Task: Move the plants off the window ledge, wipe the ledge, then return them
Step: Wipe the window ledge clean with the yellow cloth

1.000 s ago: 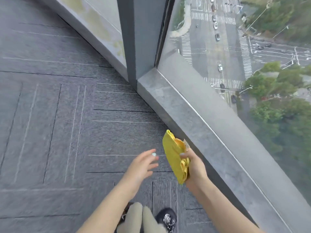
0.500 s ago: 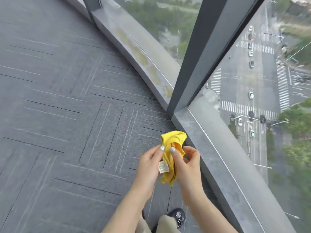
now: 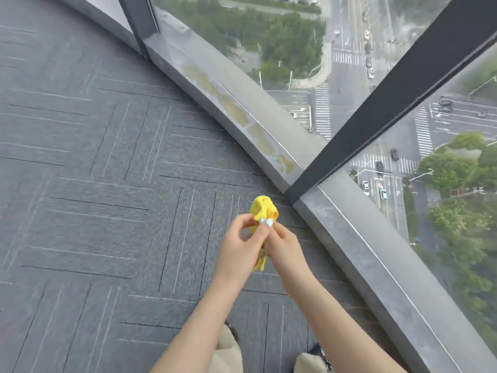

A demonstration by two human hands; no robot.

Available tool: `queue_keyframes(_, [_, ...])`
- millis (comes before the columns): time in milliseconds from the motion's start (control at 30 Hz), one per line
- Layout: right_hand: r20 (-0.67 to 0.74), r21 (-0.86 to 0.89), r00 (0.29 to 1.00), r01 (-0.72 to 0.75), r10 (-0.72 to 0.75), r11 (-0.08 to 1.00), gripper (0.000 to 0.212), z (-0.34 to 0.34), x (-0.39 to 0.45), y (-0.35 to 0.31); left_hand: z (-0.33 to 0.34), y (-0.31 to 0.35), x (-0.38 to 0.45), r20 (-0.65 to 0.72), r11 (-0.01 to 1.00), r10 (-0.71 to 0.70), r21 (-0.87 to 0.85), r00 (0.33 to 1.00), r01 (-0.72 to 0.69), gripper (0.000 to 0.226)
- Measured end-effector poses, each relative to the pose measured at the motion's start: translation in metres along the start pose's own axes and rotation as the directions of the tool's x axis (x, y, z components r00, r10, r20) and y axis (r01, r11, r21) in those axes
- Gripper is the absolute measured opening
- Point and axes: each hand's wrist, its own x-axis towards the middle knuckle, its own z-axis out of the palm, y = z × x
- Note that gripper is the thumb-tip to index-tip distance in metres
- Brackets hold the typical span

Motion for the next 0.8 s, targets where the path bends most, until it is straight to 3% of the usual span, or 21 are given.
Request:
queue_keyframes(133, [0.17,0.09,0.985,-0.022,0.007,0.996,0.027,0.055,0.024,-0.03,-0.066,0.032,0.042,-0.129,0.998,0.007,0.06,0.992,0.001,0.02])
queue_keyframes(200, [0.232,0.183,0.972,-0.066,0.022,0.981,0.029,0.068,0.037,-0.045,-0.093,0.044,0.063,-0.12,0.999,-0.023,0.023,0.993,0.026,0.026])
queue_keyframes(300, [0.075,0.261,0.996,-0.064,0.046,0.963,0.028,0.074,0.065,-0.068,-0.123,0.072,0.093,-0.079,0.999,-0.036,-0.008,0.996,0.035,0.021])
queue_keyframes(400, [-0.126,0.185,0.986,-0.085,0.11,0.979,0.025,0.067,0.097,-0.093,-0.141,0.102,0.13,-0.073,0.998,-0.009,0.055,0.997,0.013,0.015])
queue_keyframes(467, [-0.147,0.269,0.972,-0.137,0.181,0.953,0.024,0.061,0.117,-0.108,-0.144,0.121,0.163,-0.088,0.993,-0.009,0.115,0.996,0.019,0.014])
queue_keyframes(500, [-0.091,0.378,0.97,-0.176,0.225,0.909,0.026,0.059,0.127,-0.115,-0.143,0.13,0.181,-0.085,0.992,-0.03,0.122,0.996,0.041,0.016])
queue_keyframes(567, [0.114,0.549,0.966,-0.256,0.232,0.795,0.039,0.056,0.143,-0.133,-0.135,0.141,0.212,0.018,0.981,-0.194,-0.015,0.981,0.194,0.028])
queue_keyframes(600, [0.209,0.58,0.955,-0.293,0.209,0.76,0.042,0.055,0.151,-0.141,-0.129,0.143,0.228,0.148,0.945,-0.294,-0.104,0.944,0.311,0.041])
queue_keyframes(667, [0.294,0.608,0.944,-0.307,0.152,0.732,0.042,0.055,0.169,-0.154,-0.117,0.139,0.257,0.417,0.864,-0.426,-0.076,0.803,0.498,0.065])
queue_keyframes(733, [0.244,0.62,0.964,-0.238,0.104,0.748,0.051,0.053,0.192,-0.155,-0.107,0.129,0.279,0.501,0.832,-0.484,0.009,0.718,0.554,0.059])
queue_keyframes(800, [0.132,0.619,0.987,-0.157,0.095,0.769,0.058,0.045,0.221,-0.153,-0.102,0.123,0.301,0.547,0.85,-0.447,0.012,0.708,0.527,0.051])
